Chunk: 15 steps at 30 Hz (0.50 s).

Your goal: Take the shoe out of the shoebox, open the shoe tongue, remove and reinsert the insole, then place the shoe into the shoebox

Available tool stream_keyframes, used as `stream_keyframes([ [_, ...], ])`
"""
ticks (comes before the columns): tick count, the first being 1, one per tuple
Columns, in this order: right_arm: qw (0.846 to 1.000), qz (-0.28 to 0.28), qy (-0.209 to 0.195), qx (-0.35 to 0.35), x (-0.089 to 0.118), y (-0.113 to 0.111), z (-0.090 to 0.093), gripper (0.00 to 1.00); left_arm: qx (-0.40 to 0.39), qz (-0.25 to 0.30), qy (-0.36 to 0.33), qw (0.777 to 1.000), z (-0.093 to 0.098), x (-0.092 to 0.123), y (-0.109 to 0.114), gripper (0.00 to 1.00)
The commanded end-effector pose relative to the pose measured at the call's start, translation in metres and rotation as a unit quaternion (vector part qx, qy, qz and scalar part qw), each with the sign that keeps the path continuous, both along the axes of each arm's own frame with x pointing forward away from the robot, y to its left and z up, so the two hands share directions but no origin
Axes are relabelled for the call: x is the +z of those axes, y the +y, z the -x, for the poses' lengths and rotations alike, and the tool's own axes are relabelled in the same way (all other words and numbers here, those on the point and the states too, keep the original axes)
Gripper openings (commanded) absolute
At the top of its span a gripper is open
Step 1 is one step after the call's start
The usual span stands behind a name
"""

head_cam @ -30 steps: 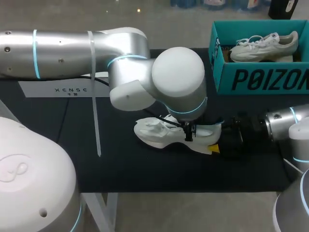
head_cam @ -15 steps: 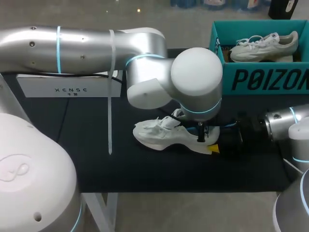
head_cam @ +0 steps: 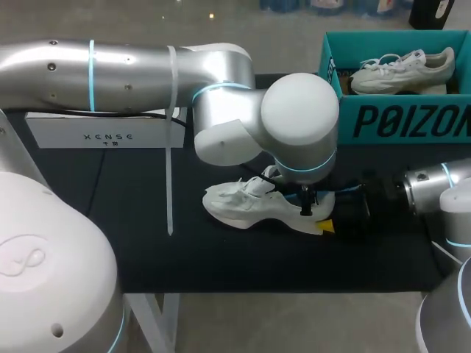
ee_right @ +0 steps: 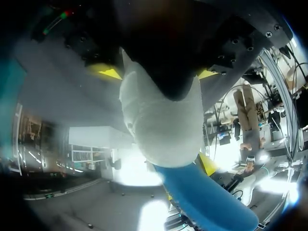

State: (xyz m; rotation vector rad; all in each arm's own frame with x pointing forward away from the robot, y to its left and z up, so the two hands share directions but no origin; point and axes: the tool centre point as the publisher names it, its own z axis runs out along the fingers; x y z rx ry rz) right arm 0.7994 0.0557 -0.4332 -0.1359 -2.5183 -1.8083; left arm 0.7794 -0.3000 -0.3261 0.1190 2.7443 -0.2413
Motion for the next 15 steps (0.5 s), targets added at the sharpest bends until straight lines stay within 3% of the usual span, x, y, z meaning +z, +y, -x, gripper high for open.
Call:
stream_keyframes([
  [1,1.000,0.001,0.000,0.000,-0.004,0.002,0.000,0.00,-0.001,0.001,0.003,1.000,-0.004,-0.005,-0.004,0.31],
  [5,1.000,0.001,0.000,0.000,-0.004,0.002,0.000,0.00,-0.003,0.003,0.005,1.000,-0.007,-0.010,-0.011,0.23],
  [8,1.000,0.001,0.000,0.000,-0.004,0.002,0.000,0.00,-0.003,0.006,0.008,1.000,-0.008,-0.011,-0.014,0.00],
  [13,1.000,0.001,0.000,0.000,-0.004,0.002,0.000,0.00,-0.007,0.023,0.008,1.000,-0.004,0.001,-0.015,0.00],
  [15,1.000,0.001,0.000,0.000,-0.004,0.002,0.000,0.00,0.000,0.044,0.005,0.999,-0.003,0.017,-0.013,0.00],
])
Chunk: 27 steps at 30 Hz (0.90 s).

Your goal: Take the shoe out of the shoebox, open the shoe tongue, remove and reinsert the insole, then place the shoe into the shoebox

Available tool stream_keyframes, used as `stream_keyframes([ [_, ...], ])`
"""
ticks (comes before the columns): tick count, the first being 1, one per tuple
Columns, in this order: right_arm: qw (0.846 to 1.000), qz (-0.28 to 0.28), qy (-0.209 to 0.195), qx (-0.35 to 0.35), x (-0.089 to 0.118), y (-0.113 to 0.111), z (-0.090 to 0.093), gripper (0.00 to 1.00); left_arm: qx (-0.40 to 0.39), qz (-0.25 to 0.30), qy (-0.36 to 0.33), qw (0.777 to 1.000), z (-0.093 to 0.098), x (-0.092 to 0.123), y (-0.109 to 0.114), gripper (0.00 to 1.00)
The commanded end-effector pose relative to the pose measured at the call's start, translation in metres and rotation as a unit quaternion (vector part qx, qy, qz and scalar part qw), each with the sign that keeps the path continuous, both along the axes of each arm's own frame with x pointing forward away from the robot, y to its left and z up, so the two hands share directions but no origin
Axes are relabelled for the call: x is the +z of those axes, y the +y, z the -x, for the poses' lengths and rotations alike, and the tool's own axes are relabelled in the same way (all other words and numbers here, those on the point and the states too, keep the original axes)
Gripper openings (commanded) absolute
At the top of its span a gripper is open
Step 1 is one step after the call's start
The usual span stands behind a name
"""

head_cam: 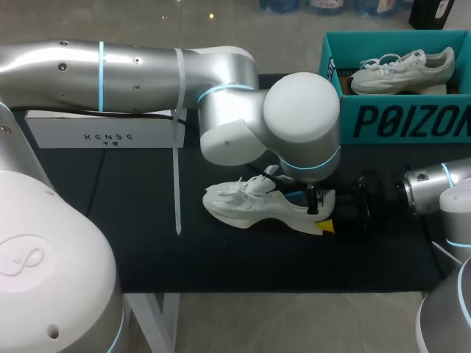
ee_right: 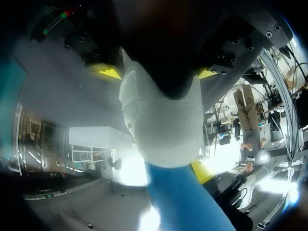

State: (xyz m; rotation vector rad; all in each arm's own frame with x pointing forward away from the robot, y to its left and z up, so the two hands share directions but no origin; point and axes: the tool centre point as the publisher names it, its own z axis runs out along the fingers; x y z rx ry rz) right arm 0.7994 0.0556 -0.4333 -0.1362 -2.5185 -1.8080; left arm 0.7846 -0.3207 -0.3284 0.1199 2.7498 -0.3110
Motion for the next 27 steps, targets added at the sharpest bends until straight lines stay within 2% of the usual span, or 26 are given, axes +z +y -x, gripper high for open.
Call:
stream_keyframes([
  [1,1.000,0.001,0.000,0.000,-0.004,0.002,0.000,0.00,0.008,0.029,-0.001,1.000,0.003,0.026,0.008,0.00],
  [5,1.000,0.001,0.000,0.000,-0.004,0.002,0.000,0.00,0.035,0.087,0.006,0.996,-0.002,0.075,0.007,0.00],
  [7,1.000,0.001,0.000,0.000,-0.004,0.002,0.000,0.00,0.048,0.135,0.019,0.989,-0.007,0.113,0.006,0.00],
  [8,1.000,0.001,0.000,0.000,-0.004,0.002,0.000,0.00,0.045,0.153,0.026,0.987,-0.008,0.125,0.006,0.00],
  [9,1.000,0.001,0.000,0.000,-0.004,0.002,0.000,0.00,0.044,0.185,0.049,0.981,-0.011,0.149,0.007,0.00],
  [10,1.000,0.001,0.000,0.000,-0.004,0.002,0.000,0.00,0.038,0.204,0.063,0.976,-0.012,0.160,0.007,0.00],
  [14,1.000,0.001,0.000,0.000,-0.004,0.002,0.000,0.00,-0.002,0.287,0.093,0.953,-0.015,0.232,0.018,0.00],
  [18,1.000,0.001,0.000,0.000,-0.004,0.002,0.000,0.00,-0.056,0.341,0.111,0.932,-0.018,0.283,0.033,0.00],
  [27,1.000,0.001,0.000,0.000,-0.004,0.002,0.000,0.00,-0.056,0.341,0.111,0.932,-0.018,0.283,0.033,0.00],
])
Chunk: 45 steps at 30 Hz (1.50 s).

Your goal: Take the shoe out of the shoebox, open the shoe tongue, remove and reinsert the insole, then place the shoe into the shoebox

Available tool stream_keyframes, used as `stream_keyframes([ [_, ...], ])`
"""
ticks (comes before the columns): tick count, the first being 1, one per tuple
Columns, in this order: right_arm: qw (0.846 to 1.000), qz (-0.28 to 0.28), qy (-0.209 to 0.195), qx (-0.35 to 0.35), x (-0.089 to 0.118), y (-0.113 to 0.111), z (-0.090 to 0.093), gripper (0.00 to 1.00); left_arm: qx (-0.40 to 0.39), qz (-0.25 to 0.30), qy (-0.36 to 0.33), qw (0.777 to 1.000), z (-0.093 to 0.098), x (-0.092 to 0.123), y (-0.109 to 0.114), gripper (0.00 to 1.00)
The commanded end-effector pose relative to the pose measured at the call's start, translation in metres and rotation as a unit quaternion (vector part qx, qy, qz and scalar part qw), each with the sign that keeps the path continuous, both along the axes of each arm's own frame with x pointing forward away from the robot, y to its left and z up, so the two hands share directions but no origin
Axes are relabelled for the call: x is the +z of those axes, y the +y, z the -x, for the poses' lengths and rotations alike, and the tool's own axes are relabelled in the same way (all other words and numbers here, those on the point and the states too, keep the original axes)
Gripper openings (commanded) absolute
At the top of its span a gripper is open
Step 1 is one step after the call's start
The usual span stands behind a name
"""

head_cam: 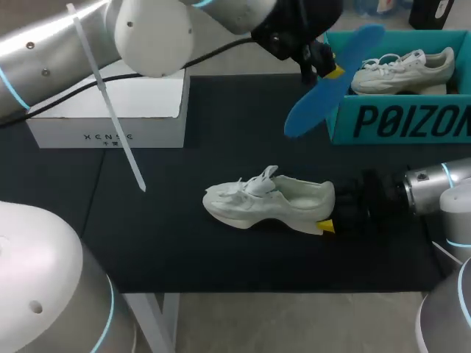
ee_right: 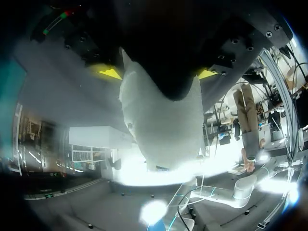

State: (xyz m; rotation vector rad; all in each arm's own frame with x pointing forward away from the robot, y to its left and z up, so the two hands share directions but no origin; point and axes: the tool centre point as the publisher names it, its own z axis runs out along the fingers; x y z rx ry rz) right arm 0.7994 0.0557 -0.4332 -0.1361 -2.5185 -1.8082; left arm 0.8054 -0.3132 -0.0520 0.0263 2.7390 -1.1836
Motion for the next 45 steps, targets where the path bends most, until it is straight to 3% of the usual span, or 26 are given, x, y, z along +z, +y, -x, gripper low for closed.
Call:
stream_keyframes([
  [1,1.000,0.001,0.000,0.000,-0.004,0.002,0.000,0.00,-0.016,0.060,0.001,0.998,0.003,0.007,0.026,0.00],
  [15,1.000,0.001,0.000,0.000,-0.004,0.002,0.000,0.00,-0.016,0.060,0.001,0.998,0.003,0.007,0.026,0.00],
  [17,1.000,0.001,0.000,0.000,-0.004,0.002,0.000,0.00,-0.042,0.101,0.037,0.993,0.002,0.015,0.023,0.00],
  [19,1.000,0.001,0.000,0.000,-0.004,0.002,0.000,0.00,-0.045,0.098,0.067,0.992,-0.007,0.026,0.022,0.00],
  [25,1.000,0.001,0.000,0.000,-0.004,0.002,0.000,0.00,-0.077,0.143,0.163,0.973,-0.032,0.058,0.039,0.00],
  [35,1.000,0.001,0.000,0.000,-0.004,0.002,0.000,0.00,-0.073,0.160,0.155,0.972,-0.031,0.108,0.077,0.00],
  [39,1.000,0.001,0.000,0.000,-0.004,0.002,0.000,0.00,-0.062,0.164,0.161,0.971,-0.031,0.116,0.093,0.00],
  [45,1.000,0.001,0.000,0.000,-0.004,0.002,0.000,0.00,-0.035,0.173,0.180,0.968,-0.044,0.112,0.112,0.00],
])
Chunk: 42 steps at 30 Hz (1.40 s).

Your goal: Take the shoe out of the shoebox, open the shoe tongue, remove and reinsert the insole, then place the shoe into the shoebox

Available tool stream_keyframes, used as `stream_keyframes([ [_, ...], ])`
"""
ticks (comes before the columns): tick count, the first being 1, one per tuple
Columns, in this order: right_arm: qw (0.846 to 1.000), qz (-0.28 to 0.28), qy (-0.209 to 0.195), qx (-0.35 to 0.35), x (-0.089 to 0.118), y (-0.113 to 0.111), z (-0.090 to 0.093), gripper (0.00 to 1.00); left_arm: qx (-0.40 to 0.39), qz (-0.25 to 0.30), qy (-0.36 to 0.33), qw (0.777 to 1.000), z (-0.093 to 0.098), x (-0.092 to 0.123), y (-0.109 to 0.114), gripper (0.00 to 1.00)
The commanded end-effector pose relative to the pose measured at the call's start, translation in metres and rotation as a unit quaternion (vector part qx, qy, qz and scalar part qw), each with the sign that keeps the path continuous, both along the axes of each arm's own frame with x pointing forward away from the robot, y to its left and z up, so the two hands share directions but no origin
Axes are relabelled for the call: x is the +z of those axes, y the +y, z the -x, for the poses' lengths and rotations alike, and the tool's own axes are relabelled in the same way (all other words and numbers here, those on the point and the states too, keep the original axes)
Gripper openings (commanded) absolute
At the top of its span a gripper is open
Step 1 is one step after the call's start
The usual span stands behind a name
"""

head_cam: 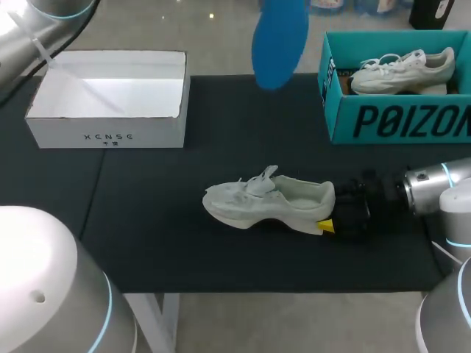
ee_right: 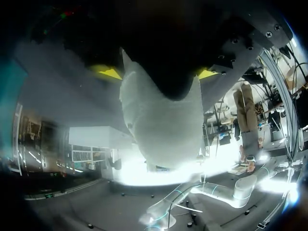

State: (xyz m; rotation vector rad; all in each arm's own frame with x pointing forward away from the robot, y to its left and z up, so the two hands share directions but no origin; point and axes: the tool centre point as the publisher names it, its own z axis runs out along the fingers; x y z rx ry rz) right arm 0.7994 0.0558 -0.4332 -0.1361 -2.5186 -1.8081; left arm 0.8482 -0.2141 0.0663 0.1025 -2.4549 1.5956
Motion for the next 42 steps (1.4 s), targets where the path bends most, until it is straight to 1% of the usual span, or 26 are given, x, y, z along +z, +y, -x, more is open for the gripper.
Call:
stream_keyframes([
  [1,1.000,0.001,0.000,0.000,-0.004,0.002,0.000,0.00,0.017,0.004,0.000,1.000,-0.003,-0.006,0.015,0.00],
  [4,1.000,0.001,0.000,0.000,-0.004,0.002,0.000,0.00,0.006,0.026,0.019,0.999,-0.007,-0.005,0.020,0.00],
  [6,1.000,0.001,0.000,0.000,-0.004,0.002,0.000,0.00,-0.027,0.057,0.045,0.997,-0.010,-0.004,0.023,0.00],
  [8,1.000,0.001,0.000,0.000,-0.004,0.002,0.000,0.00,-0.030,0.052,0.043,0.997,-0.013,-0.001,0.024,0.00],
  [12,1.000,0.001,0.000,0.000,-0.004,0.002,0.000,0.00,-0.052,0.062,0.054,0.995,-0.013,0.006,0.027,0.00],
  [14,1.000,0.001,0.000,0.000,-0.004,0.002,0.000,0.00,-0.038,0.052,0.049,0.997,-0.014,0.009,0.029,0.00],
  [16,1.000,0.001,0.000,0.000,-0.004,0.002,0.000,0.00,-0.044,0.061,0.059,0.995,-0.016,0.009,0.031,0.00],
  [25,1.000,0.001,0.000,0.000,-0.004,0.002,0.000,0.00,-0.046,0.062,0.055,0.995,-0.016,0.009,0.031,0.00],
  [26,1.000,0.001,0.000,0.000,-0.004,0.002,0.000,0.89,-0.046,0.062,0.055,0.995,-0.016,0.009,0.031,0.00],
  [27,1.000,0.001,0.000,0.000,-0.004,0.002,0.000,1.00,-0.046,0.062,0.055,0.995,-0.016,0.009,0.031,0.00],
  [30,1.000,0.000,-0.003,-0.002,-0.004,0.000,0.002,1.00,-0.046,0.062,0.055,0.995,-0.016,0.009,0.031,0.00],
  [33,1.000,0.003,-0.011,-0.016,-0.001,-0.010,0.004,1.00,-0.046,0.062,0.055,0.995,-0.016,0.009,0.031,0.00],
  [38,0.999,0.008,-0.027,-0.020,0.012,-0.026,0.005,1.00,-0.046,0.062,0.055,0.995,-0.016,0.009,0.031,0.00],
  [42,0.998,0.038,-0.036,-0.023,0.027,-0.041,0.006,1.00,-0.046,0.062,0.055,0.995,-0.016,0.009,0.031,0.00],
])
